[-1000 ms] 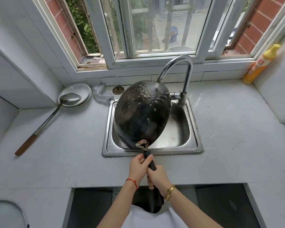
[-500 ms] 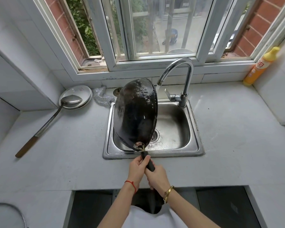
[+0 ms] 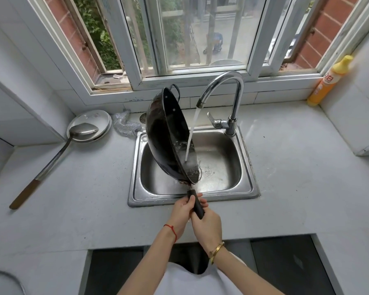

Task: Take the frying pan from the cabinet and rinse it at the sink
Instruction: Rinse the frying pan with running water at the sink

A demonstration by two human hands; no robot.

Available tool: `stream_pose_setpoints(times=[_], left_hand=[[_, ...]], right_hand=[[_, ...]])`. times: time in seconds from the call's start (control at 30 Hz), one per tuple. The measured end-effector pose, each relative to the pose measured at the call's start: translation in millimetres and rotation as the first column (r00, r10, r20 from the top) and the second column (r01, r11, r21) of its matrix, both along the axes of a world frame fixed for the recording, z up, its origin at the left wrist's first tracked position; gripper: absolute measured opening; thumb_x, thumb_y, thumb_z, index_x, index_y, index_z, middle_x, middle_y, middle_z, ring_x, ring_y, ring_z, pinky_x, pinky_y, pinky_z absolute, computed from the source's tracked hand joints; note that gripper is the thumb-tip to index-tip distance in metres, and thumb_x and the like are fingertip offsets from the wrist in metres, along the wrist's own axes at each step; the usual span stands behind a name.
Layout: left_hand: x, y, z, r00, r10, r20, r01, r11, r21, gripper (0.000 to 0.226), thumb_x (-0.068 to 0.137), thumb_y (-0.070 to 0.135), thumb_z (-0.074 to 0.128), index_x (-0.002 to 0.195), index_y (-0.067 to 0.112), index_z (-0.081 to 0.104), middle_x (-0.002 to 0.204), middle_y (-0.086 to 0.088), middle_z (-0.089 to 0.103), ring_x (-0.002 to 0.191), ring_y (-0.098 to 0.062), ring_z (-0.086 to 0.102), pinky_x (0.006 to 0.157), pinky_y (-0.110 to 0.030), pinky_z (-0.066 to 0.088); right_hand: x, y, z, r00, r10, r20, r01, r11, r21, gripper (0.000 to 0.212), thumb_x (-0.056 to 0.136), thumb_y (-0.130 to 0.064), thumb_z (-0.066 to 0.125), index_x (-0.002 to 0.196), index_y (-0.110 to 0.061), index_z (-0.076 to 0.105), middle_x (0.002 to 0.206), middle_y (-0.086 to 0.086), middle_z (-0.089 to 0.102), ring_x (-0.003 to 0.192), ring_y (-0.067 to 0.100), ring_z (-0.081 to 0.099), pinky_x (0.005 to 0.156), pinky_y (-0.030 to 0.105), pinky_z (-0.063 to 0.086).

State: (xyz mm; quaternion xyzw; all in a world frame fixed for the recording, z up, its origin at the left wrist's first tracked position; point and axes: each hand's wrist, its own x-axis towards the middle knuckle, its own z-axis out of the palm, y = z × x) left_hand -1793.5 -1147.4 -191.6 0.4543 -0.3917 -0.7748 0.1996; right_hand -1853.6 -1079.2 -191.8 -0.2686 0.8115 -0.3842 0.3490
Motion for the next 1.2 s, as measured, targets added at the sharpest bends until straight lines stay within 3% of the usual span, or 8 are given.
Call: stream_pose_setpoints(times=[0.2,0.3,0.47,0.57,0.77,0.9,1.07,1.2], left_hand=[[-11.8,-0.3,-1.4,0.997,-0.068,-0.048,0.070,0.996,0.048,0.036,0.105,0.018,0.034,0.125,-0.004,0.054,0.095,-0.011,0.065,0.089,-0.017,0.068,0.082,-0.021,0.054],[-14.6,0.0,-5.4,0.995,-0.080,-0.065,0.085,0.993,0.079,0.037,0.105,0.018,0.033,0.126,-0.004,0.053,0.093,-0.011,0.063,0.088,-0.017,0.066,0.083,-0.022,0.054],[-16.6,1.5,-8.8,0.991,-0.107,-0.085,0.115,0.988,0.102,0.039,0.105,0.021,0.032,0.127,-0.005,0.053,0.091,-0.009,0.063,0.093,-0.022,0.061,0.099,-0.034,0.048],[-17.7,1.8,-9.6,0.990,-0.106,-0.092,0.117,0.985,0.124,0.040,0.105,0.022,0.031,0.127,-0.005,0.052,0.092,-0.009,0.062,0.093,-0.022,0.060,0.102,-0.037,0.046],[-12.6,0.2,-8.5,0.986,-0.103,-0.129,0.123,0.979,0.163,0.042,0.105,0.025,0.027,0.123,-0.001,0.056,0.097,-0.011,0.066,0.096,-0.023,0.062,0.093,-0.034,0.050],[-9.4,2.0,-11.7,0.990,-0.014,-0.137,0.050,0.964,0.262,0.046,0.105,0.025,0.023,0.124,-0.002,0.055,0.109,-0.015,0.068,0.097,-0.021,0.065,0.087,-0.032,0.052],[-1.3,2.9,-20.7,0.990,0.027,-0.140,0.016,0.955,0.297,0.049,0.105,0.028,0.021,0.124,-0.003,0.054,0.115,-0.015,0.068,0.104,-0.024,0.063,0.090,-0.036,0.050],[3.5,5.7,-22.0,0.997,-0.047,-0.066,0.061,0.970,0.233,0.048,0.105,0.031,0.020,0.125,0.005,0.055,0.111,-0.010,0.068,0.090,-0.018,0.065,0.061,-0.025,0.051]], right_hand=[[-6.7,4.8,0.4,0.994,-0.049,-0.097,0.050,0.999,0.004,0.006,0.087,-0.022,0.060,0.090,-0.021,0.066,0.067,-0.004,0.065,0.062,0.013,0.059,0.048,0.015,0.038],[-7.7,7.0,-1.0,0.992,-0.069,-0.102,0.071,0.997,0.018,0.006,0.088,-0.023,0.060,0.088,-0.021,0.066,0.068,-0.005,0.065,0.064,0.014,0.061,0.049,0.018,0.040],[-6.8,8.3,-5.1,0.991,-0.112,-0.079,0.115,0.992,0.041,0.008,0.088,-0.026,0.061,0.092,-0.022,0.066,0.070,-0.004,0.067,0.068,0.014,0.064,0.059,0.030,0.054],[-8.1,9.8,-6.0,0.989,-0.129,-0.065,0.132,0.990,0.051,0.008,0.087,-0.026,0.061,0.089,-0.020,0.066,0.069,-0.004,0.066,0.068,0.015,0.064,0.062,0.032,0.056],[-13.1,6.0,-9.0,0.989,-0.106,0.107,0.095,0.991,0.098,0.009,0.079,-0.024,0.063,0.078,-0.016,0.065,0.063,0.005,0.066,0.058,0.022,0.067,0.057,0.037,0.059],[-14.1,2.7,-8.6,0.962,-0.092,0.257,0.065,0.991,0.113,0.015,0.078,-0.013,0.064,0.064,-0.009,0.060,0.050,0.008,0.058,0.040,0.017,0.055,0.040,0.025,0.046],[-9.2,-1.2,-12.9,0.942,-0.049,0.332,0.015,0.995,0.103,0.018,0.078,-0.013,0.062,0.061,-0.011,0.061,0.048,0.009,0.056,0.041,0.021,0.054,0.047,0.031,0.050],[-9.3,-1.6,-13.8,0.922,-0.039,0.384,-0.001,0.994,0.106,0.017,0.079,-0.013,0.061,0.063,-0.010,0.059,0.047,0.007,0.053,0.040,0.020,0.052,0.042,0.028,0.047]])
